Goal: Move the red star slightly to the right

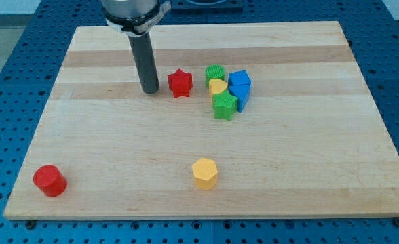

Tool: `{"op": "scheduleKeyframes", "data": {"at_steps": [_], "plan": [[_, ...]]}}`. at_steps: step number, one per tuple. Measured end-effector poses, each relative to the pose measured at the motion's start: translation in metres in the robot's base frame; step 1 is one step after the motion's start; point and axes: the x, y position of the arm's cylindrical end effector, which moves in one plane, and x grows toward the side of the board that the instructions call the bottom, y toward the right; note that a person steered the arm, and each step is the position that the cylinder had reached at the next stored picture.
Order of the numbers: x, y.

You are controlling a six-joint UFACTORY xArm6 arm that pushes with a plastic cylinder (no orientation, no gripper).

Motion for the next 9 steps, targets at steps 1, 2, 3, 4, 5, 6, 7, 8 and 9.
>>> {"op": "scheduleKeyframes", "data": {"at_steps": [1,2,3,4,5,6,7,8,9], "plan": [[0.000,0.006],[0.000,0.012],[0.000,0.021],[0.000,0.028],[0.000,0.028],[-0.003,0.020],[-0.013,0.001],[-0.030,-0.011],[-0.046,-0.011]]}}
